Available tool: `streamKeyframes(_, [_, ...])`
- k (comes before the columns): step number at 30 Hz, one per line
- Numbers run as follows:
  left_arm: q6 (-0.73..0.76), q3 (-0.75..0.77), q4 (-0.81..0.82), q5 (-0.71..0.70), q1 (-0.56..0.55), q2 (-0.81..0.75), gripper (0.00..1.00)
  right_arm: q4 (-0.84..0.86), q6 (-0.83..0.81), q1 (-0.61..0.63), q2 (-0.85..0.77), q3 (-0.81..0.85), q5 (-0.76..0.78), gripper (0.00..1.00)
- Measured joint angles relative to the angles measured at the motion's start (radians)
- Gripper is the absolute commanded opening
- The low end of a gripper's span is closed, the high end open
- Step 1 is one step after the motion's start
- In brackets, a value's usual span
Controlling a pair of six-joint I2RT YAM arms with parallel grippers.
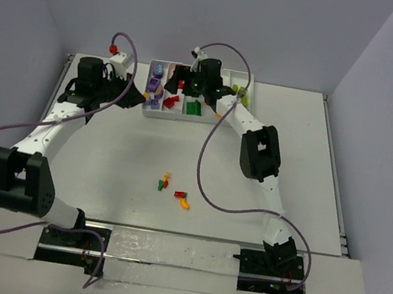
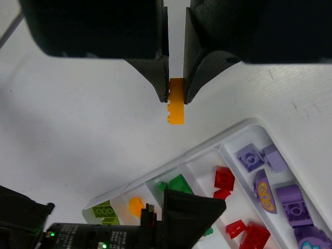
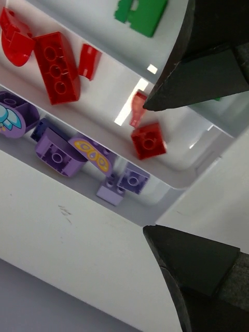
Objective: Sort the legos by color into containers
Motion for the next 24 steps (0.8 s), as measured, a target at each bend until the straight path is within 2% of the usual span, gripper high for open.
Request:
streamKeyframes(3, [0.006, 0.059, 0.006, -0.061, -0.069, 0.062, 0.0, -0.009, 0.005, -0.018, -0.122, -0.128, -0.027, 1.0])
streamKeyframes(6, [0.011, 0.152, 0.016, -0.141, -0.161, 0.159, 0.0, -0.028, -0.009, -0.077, -0.313, -0.275, -0.045, 1.0])
streamKeyframes(15, [-0.003, 0.521, 0.08, -0.363, -0.395, 0.572, 0.0, -0.081, -0.181, -0.385, -0.893, -0.649, 0.005, 1.0])
streamKeyframes(19, [-0.058, 0.741, 0.087, -0.414, -0.437, 0.776, 0.0, -0.121, -0.252, -0.394, -1.015, -0.835, 0.018, 1.0])
streamKeyframes(23, [-0.1, 1.015, 0.091, -0.448, -0.437, 0.992, 0.01, -0.17, -0.292, -0.389, -1.039, -0.986, 0.022, 1.0])
streamKeyframes(24, [-0.105, 1.063, 0.102, -0.455, -0.435, 1.036, 0.04, -0.184, -0.299, -0.389, -1.039, -1.012, 0.022, 1.0])
